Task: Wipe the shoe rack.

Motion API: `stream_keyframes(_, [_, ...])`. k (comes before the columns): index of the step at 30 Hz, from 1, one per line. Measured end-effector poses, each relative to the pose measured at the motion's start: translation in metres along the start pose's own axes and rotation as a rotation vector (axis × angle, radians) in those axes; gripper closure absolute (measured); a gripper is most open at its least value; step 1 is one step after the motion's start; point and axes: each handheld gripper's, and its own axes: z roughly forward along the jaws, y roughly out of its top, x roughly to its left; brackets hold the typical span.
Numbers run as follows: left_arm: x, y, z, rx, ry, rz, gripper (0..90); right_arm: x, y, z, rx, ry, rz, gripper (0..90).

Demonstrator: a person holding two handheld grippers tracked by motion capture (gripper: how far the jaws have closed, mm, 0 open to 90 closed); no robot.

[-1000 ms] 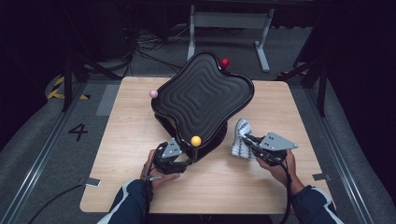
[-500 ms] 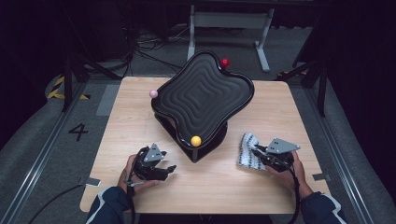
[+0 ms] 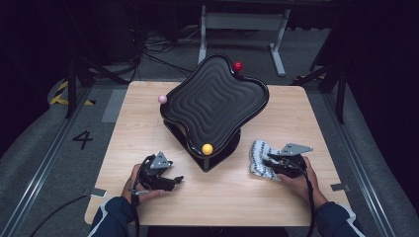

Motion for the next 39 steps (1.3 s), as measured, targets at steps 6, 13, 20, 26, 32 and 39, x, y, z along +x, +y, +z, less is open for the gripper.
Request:
stream_keyframes(6, [0.002,0.001,0.001,0.010,0.007,0.015,26.3,0.018,0.020,0.014,0.027,-0.026,-0.114,58.9])
stream_keyframes(13, [0.003,0.001,0.002,0.013,0.003,0.020,23.6,0.021,0.026,-0.016,-0.026,-0.058,-0.133,47.3])
stream_keyframes(20, [0.003,0.000,0.001,0.012,0.009,0.016,22.5,0.012,0.013,-0.050,-0.029,-0.075,-0.147,42.6])
stream_keyframes(26, [0.002,-0.007,-0.006,0.017,0.025,0.003,20.8,0.003,-0.018,-0.072,0.015,-0.119,-0.118,38.1])
stream_keyframes(32, [0.000,-0.022,-0.021,0.023,0.060,-0.037,19.2,-0.007,-0.047,-0.075,0.033,-0.104,-0.014,33.6])
stream_keyframes(39, [-0.001,-0.038,-0.036,0.023,0.094,-0.066,16.1,-0.014,-0.057,-0.071,0.037,-0.090,0.051,26.9])
